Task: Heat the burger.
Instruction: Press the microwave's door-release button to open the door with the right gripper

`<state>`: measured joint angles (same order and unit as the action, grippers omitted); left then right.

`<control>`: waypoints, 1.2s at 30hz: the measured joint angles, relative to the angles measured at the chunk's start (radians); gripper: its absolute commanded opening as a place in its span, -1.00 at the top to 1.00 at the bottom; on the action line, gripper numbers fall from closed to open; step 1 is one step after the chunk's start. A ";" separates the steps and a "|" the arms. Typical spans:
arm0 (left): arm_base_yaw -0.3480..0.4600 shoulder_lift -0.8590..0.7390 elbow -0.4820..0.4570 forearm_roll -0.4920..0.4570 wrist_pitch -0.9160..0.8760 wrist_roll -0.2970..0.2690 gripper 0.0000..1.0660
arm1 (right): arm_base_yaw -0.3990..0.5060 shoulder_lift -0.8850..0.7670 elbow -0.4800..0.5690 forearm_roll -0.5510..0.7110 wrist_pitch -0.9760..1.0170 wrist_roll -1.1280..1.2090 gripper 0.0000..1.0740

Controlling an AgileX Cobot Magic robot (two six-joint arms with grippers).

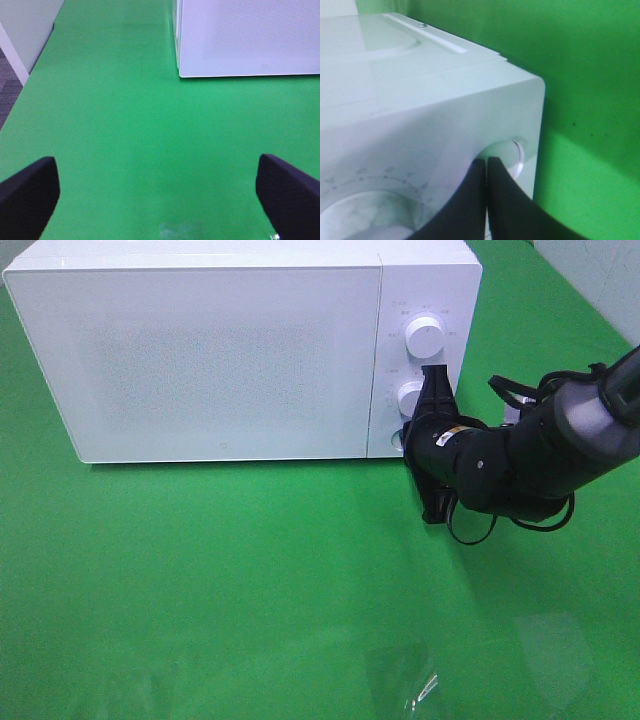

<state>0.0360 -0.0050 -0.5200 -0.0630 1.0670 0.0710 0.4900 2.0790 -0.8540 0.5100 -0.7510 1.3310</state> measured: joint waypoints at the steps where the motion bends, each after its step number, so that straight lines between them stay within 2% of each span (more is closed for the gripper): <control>1: 0.000 0.000 0.000 0.000 0.000 0.000 -0.87 | 0.001 0.000 0.010 -0.003 -0.015 0.003 1.00; 18: 0.000 0.000 0.000 0.000 0.000 0.000 -0.87 | 0.031 -0.007 0.031 0.038 -0.111 0.016 0.99; 36: 0.000 0.000 0.000 0.000 0.000 0.000 -0.87 | 0.043 0.065 0.017 0.055 -0.164 0.066 1.00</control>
<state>0.0360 -0.0050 -0.5200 -0.0630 1.0670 0.0710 0.5330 2.1440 -0.8370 0.5650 -0.9150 1.3970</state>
